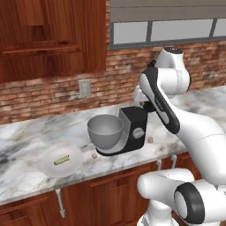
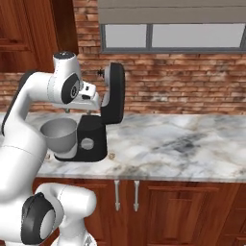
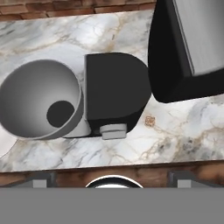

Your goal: Add butter and sugar cubes to the stand mixer bowl and then turn on the stand mixer to begin making frosting.

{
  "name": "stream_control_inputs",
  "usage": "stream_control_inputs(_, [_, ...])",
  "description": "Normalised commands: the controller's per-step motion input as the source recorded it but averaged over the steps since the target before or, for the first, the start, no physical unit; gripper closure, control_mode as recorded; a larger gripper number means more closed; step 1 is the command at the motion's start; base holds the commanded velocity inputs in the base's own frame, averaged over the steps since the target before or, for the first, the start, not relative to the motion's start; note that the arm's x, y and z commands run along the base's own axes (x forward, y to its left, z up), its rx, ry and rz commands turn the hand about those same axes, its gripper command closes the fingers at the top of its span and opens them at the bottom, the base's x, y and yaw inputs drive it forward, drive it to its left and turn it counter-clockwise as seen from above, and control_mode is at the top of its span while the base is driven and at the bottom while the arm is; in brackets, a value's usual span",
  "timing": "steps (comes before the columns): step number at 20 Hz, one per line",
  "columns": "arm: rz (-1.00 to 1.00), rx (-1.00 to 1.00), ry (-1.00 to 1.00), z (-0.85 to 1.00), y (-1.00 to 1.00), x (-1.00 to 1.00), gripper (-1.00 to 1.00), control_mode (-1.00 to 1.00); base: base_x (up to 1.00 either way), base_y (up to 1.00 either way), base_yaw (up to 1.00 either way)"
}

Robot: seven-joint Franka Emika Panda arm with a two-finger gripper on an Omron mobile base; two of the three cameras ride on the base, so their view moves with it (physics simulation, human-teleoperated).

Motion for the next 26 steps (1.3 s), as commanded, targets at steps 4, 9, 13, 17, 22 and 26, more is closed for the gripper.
stream_control_inputs(4, [0.0,0.0,0.0,0.0,0.0,0.0,-1.0,1.0,-0.13,0.37,-0.18])
stream_control_inputs(9, [0.0,0.0,0.0,0.0,0.0,0.0,-1.0,1.0,-0.11,0.44,-0.16])
stream_control_inputs(13, [0.0,0.0,0.0,0.0,0.0,0.0,-1.0,1.0,-0.15,0.43,-0.16])
stream_control_inputs(17, [0.0,0.0,0.0,0.0,0.0,0.0,-1.0,1.0,-0.01,0.36,-0.16])
stream_control_inputs(22, [0.0,0.0,0.0,0.0,0.0,0.0,-1.0,1.0,0.0,0.33,-0.12])
stream_control_inputs(26, [0.0,0.0,0.0,0.0,0.0,0.0,-1.0,1.0,0.0,0.24,-0.11])
